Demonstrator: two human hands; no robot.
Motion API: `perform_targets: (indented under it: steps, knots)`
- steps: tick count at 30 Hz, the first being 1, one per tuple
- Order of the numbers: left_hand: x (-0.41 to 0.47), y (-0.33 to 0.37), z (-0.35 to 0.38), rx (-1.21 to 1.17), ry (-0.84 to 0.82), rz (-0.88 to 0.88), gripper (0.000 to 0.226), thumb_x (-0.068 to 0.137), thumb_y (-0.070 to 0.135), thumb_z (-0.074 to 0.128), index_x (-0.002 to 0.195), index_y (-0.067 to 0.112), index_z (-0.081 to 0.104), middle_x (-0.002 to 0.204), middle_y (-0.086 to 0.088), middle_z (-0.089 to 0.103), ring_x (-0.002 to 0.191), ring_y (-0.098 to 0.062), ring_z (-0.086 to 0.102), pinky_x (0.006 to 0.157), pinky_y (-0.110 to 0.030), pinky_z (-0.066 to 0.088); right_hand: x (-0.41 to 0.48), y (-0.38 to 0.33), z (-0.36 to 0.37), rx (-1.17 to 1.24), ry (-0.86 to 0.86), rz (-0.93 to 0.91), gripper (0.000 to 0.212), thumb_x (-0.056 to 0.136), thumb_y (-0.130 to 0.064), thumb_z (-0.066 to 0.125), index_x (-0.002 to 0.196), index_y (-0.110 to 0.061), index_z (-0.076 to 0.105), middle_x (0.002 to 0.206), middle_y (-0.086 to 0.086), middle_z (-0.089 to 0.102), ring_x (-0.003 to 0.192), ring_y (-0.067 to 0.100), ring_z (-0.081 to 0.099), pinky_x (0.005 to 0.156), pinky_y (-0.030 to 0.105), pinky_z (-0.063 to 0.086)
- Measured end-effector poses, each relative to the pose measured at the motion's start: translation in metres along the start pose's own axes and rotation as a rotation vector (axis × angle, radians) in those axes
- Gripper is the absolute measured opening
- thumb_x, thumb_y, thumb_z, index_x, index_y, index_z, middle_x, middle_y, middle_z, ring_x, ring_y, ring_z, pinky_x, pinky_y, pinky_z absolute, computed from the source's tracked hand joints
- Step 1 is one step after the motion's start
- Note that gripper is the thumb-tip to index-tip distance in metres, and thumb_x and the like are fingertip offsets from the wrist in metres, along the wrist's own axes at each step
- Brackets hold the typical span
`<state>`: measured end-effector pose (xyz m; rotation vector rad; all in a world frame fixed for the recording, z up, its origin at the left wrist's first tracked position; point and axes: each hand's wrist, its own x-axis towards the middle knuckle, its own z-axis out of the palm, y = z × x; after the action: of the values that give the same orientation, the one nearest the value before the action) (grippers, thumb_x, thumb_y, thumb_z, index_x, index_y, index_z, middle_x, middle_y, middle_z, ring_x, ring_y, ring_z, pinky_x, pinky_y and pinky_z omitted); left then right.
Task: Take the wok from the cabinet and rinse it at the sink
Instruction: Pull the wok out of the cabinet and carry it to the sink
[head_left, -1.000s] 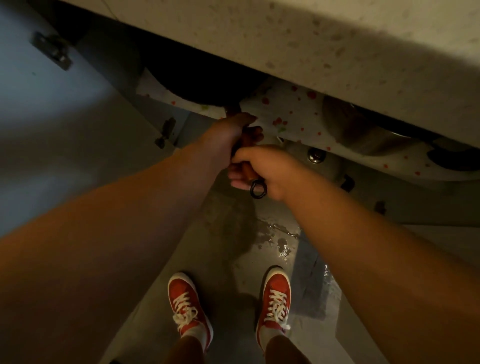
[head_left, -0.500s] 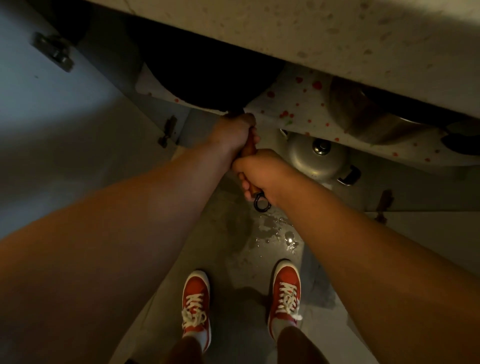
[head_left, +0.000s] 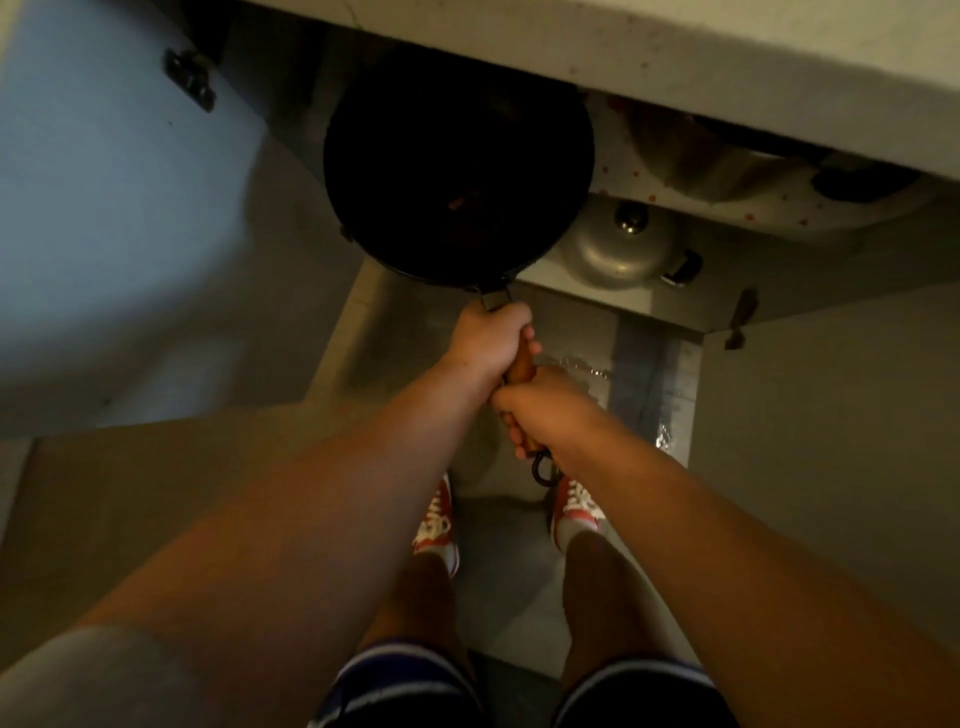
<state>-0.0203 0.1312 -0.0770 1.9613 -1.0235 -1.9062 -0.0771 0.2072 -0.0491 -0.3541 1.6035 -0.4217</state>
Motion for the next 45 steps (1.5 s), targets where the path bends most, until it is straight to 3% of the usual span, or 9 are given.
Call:
perform_targets:
  steps: [6,11,14,18,24,29,33,39,45]
  knots:
    - [-0.09,-0.034,-0.001,0.054,-0.071,-0.151,0.027,0.089,0.013,0.055,0.064,0.007,0.059,0.056,-0.007,0.059,0.03,-0.005,0.052,0.032,-0.012,0.039,-0.067,0.056,0.014,0.076,0.031,0.15,0.015,0.075,-0.007,0.062,0.061,-0.009,0.057,0.033,-0.001,0.05,0.028,0.013,0.048,0.036,0.023,0.043]
    - [-0.15,-0.058,-0.005,0.163,-0.201,-0.217,0.028,0.088,0.019,0.056,0.062,0.009,0.063,0.065,-0.009,0.065,0.051,-0.017,0.057,0.05,-0.021,0.045,-0.135,0.088,0.031,0.183,0.054,0.236,0.006,0.069,-0.011,0.062,0.064,-0.009,0.059,0.036,-0.001,0.054,0.032,0.015,0.052,0.04,0.025,0.047]
    - [-0.186,-0.065,-0.012,0.203,-0.291,-0.221,0.021,0.088,0.021,0.059,0.085,0.004,0.069,0.076,-0.01,0.066,0.067,-0.02,0.061,0.063,-0.027,0.047,-0.18,0.099,0.045,0.263,0.096,0.259,0.011,0.074,-0.011,0.064,0.064,-0.01,0.06,0.038,-0.001,0.056,0.031,0.013,0.053,0.038,0.022,0.047]
    - [-0.228,-0.066,-0.026,0.337,-0.461,-0.145,0.032,0.089,0.018,0.055,0.058,0.011,0.058,0.047,0.002,0.06,0.056,-0.017,0.058,0.064,-0.03,0.048,-0.233,0.101,0.068,0.377,0.15,0.234,0.021,0.081,-0.003,0.06,0.061,-0.009,0.059,0.038,-0.001,0.055,0.032,0.011,0.051,0.04,0.022,0.046]
    - [-0.274,-0.054,-0.038,0.446,-0.572,-0.122,0.006,0.09,0.014,0.056,0.086,0.01,0.053,0.042,0.005,0.059,0.041,-0.005,0.059,0.05,-0.024,0.048,-0.294,0.091,0.099,0.581,0.245,0.211,0.015,0.081,-0.003,0.058,0.068,-0.009,0.06,0.043,0.0,0.055,0.038,0.012,0.052,0.045,0.025,0.047]
    - [-0.306,-0.048,-0.042,0.577,-0.64,-0.081,0.034,0.086,0.022,0.06,0.114,0.001,0.056,0.081,-0.011,0.067,0.066,-0.017,0.065,0.046,-0.024,0.049,-0.336,0.092,0.113,0.701,0.299,0.197,0.005,0.087,-0.007,0.062,0.082,-0.009,0.061,0.054,0.0,0.056,0.043,0.011,0.055,0.051,0.023,0.052]
    - [-0.329,-0.047,-0.037,0.58,-0.719,-0.01,0.013,0.084,0.017,0.06,0.091,0.007,0.058,0.062,-0.003,0.064,0.057,-0.015,0.065,0.051,-0.028,0.051,-0.363,0.096,0.115,0.763,0.355,0.12,0.004,0.086,-0.004,0.063,0.084,-0.006,0.06,0.059,0.003,0.056,0.043,0.01,0.055,0.047,0.019,0.05]
    - [-0.365,-0.046,-0.014,0.589,-0.822,0.07,0.01,0.085,0.008,0.057,0.092,0.002,0.055,0.061,-0.004,0.058,0.046,-0.008,0.059,0.044,-0.022,0.05,-0.391,0.114,0.112,0.846,0.453,0.009,0.014,0.083,-0.002,0.063,0.073,-0.009,0.057,0.052,0.002,0.054,0.041,0.012,0.053,0.045,0.021,0.05]
    - [-0.394,-0.051,0.029,0.667,-0.915,0.178,0.009,0.087,0.009,0.056,0.092,0.002,0.057,0.058,-0.003,0.058,0.047,-0.008,0.058,0.047,-0.02,0.05,-0.407,0.143,0.088,0.942,0.542,-0.097,0.007,0.085,-0.001,0.059,0.084,-0.007,0.056,0.06,0.009,0.055,0.042,0.015,0.053,0.045,0.026,0.049]
